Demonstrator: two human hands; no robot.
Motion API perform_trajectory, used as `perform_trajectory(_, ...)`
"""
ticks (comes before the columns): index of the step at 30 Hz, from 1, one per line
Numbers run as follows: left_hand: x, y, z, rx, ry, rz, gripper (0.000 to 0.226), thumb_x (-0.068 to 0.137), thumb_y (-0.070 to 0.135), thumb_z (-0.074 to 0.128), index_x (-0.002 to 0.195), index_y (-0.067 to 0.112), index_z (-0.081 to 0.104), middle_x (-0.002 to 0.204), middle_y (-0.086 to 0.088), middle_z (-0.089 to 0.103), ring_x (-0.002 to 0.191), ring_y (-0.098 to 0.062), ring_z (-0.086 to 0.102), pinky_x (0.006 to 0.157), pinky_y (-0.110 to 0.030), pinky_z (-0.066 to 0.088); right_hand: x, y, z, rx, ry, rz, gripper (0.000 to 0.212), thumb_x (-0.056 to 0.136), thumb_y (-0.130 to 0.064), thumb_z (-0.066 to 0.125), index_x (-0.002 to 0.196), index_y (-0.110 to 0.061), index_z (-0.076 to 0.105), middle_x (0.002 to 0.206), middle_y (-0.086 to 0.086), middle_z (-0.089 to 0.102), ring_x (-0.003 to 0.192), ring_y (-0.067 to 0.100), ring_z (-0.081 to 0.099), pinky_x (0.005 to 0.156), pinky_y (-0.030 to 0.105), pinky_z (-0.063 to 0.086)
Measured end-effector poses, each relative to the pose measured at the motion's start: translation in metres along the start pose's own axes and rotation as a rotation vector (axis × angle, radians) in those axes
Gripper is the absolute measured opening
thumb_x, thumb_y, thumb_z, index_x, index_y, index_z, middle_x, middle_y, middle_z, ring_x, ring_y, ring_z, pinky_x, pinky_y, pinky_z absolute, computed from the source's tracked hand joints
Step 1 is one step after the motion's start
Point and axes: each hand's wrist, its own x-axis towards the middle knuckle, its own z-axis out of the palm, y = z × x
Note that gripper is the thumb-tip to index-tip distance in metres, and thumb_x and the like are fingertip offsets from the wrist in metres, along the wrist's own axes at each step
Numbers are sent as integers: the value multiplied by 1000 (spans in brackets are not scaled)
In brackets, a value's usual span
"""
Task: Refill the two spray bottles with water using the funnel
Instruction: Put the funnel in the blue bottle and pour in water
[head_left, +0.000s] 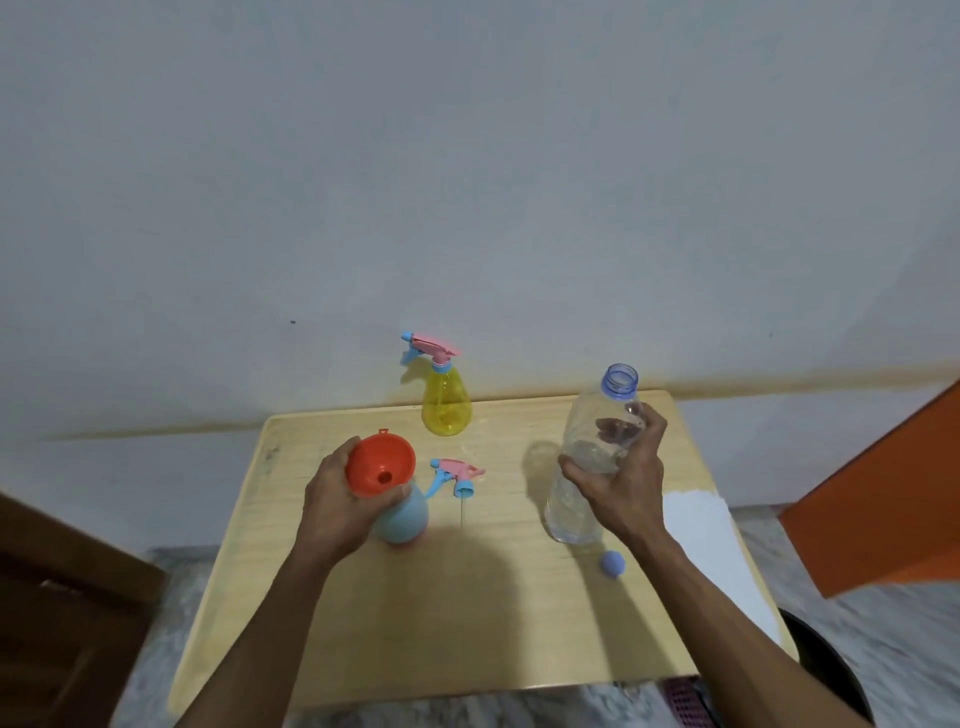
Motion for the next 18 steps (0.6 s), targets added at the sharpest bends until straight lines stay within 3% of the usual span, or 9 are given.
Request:
perform_trajectory(3, -3, 0, 3, -3, 40, -42, 99, 60, 38, 93, 144, 22, 42, 133, -5, 56, 115, -26, 56, 94, -41, 49, -5, 6, 1, 35, 0, 12, 99, 62, -20, 94, 134, -35, 28, 118, -3, 63, 105, 14, 63, 87, 35, 52)
perform_trajectory(12, -10, 7, 14, -47, 119, -67, 95, 60, 31, 94, 140, 22, 45, 129, -3, 57, 115, -25, 56, 93, -41, 50, -13, 15, 8, 93, -21, 16, 111, 62, -18, 94, 144, -38, 21, 127, -4, 53, 110, 16, 59, 88, 35, 50)
perform_trajectory(18, -20, 18, 9, -142, 198, -110, 110, 41, 55, 88, 138, 30, 43, 126, 1, 57, 113, -23, 60, 95, -43, 51, -11, 17, 8, 105, -40, -2, 111, 63, -21, 94, 144, -38, 20, 132, -5, 49, 115, 18, 57, 88, 33, 50)
